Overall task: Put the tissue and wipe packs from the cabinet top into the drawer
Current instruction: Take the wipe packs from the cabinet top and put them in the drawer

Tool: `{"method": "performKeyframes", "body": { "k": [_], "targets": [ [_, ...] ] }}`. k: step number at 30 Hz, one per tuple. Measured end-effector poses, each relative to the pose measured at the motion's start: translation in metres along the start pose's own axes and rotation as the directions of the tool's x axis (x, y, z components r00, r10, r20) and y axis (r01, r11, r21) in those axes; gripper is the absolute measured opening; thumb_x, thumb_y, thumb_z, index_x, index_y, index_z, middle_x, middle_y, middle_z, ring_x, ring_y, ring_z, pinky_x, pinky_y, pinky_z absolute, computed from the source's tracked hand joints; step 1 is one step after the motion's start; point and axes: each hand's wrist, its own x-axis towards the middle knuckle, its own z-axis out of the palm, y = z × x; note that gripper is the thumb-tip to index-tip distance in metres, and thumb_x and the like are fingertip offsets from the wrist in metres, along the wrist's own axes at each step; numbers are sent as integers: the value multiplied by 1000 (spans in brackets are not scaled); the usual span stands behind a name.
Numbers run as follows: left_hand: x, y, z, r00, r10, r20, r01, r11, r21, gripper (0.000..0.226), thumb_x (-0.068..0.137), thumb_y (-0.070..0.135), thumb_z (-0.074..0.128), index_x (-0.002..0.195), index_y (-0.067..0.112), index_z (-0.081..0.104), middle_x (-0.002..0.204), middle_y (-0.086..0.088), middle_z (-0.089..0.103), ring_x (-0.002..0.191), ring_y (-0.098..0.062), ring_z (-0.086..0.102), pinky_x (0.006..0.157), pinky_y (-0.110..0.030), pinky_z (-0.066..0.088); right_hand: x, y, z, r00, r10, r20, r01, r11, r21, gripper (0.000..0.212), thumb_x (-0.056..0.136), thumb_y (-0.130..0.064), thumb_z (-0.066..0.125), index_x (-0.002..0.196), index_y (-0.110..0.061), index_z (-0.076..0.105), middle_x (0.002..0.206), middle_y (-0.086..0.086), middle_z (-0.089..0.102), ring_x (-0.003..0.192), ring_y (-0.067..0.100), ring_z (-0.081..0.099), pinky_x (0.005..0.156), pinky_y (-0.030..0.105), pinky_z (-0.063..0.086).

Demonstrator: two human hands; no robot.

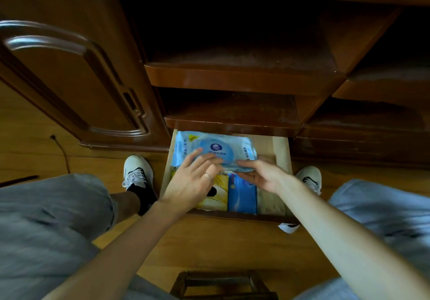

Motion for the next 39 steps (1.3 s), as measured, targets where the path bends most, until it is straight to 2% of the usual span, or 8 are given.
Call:
{"method": "performKeyframes", "body": {
  "k": [3, 7, 13, 16, 18, 24, 31, 39],
  "targets": [
    [-4, -17, -3, 934, -357, 2, 357, 934, 1, 33, 92, 35, 58, 117, 12, 57, 133, -6, 57, 129, -25, 50, 118, -45, 28, 0, -9, -20, 990, 23, -138, -7, 994, 109, 33, 89, 1, 71, 119, -9, 63, 93, 13, 79, 87, 24, 78, 62, 27, 62],
    [-13, -37, -1, 769, -640, 14, 639, 766, -72, 32, 86, 24, 63, 115, 15, 57, 132, -5, 53, 121, -27, 50, 103, -43, 39, 7, -18, -36, 949, 16, -316, 30, 990, 141, 19, 92, 6, 66, 105, -7, 64, 84, 16, 78, 74, 24, 79, 57, 29, 63],
    [-17, -40, 15, 771, -601, 209, 617, 787, -11, 32, 86, 16, 65, 117, 17, 61, 132, -2, 53, 121, -27, 50, 99, -44, 42, 59, -28, -14, 902, 23, -432, -22, 1000, 8, 22, 93, -23, 73, 104, -7, 61, 78, 5, 74, 64, 13, 70, 49, 20, 54],
    [-19, -43, 23, 777, -563, 284, 576, 816, 42, 30, 84, 18, 67, 114, 16, 67, 130, -1, 57, 120, -28, 52, 100, -44, 42, 93, -19, -9, 893, 72, -444, -147, 980, -138, 52, 87, -51, 73, 118, -12, 60, 107, 7, 71, 100, 22, 71, 93, 35, 58],
    [-23, -52, 28, 747, -578, 330, 576, 809, 114, 32, 85, 22, 66, 116, 14, 70, 133, -3, 58, 126, -30, 51, 107, -46, 38, 114, -14, -7, 864, -40, -502, -116, 955, -275, 57, 86, -50, 76, 126, -13, 59, 121, 9, 69, 113, 27, 67, 101, 43, 54],
    [-48, -77, 44, 626, -634, 454, 605, 762, 230, 54, 85, 31, 62, 135, 12, 58, 149, -8, 43, 140, -32, 35, 117, -47, 27, 161, -13, 18, 811, -398, -429, -102, 626, -773, 47, 90, -45, 71, 122, -12, 59, 127, 13, 66, 119, 34, 60, 109, 55, 42],
    [-61, -70, 60, 610, -646, 460, 707, 705, 53, 59, 88, 7, 52, 145, 6, 40, 167, -10, 8, 147, -32, 21, 119, -48, 26, 201, -8, 44, 810, -443, -384, -273, 294, -916, 53, 96, -48, 66, 136, -13, 59, 142, 16, 59, 136, 39, 45, 112, 50, 29],
    [-74, -72, 73, 600, -641, 480, 697, 712, 80, 74, 78, -8, 56, 147, 10, 38, 168, -8, -13, 148, -35, 15, 115, -51, 33, 202, 3, 51, 917, -263, -300, -307, 14, -952, 85, 102, -62, 39, 163, -9, 13, 170, 16, 13, 155, 36, 13, 125, 49, 15]
  ]
}}
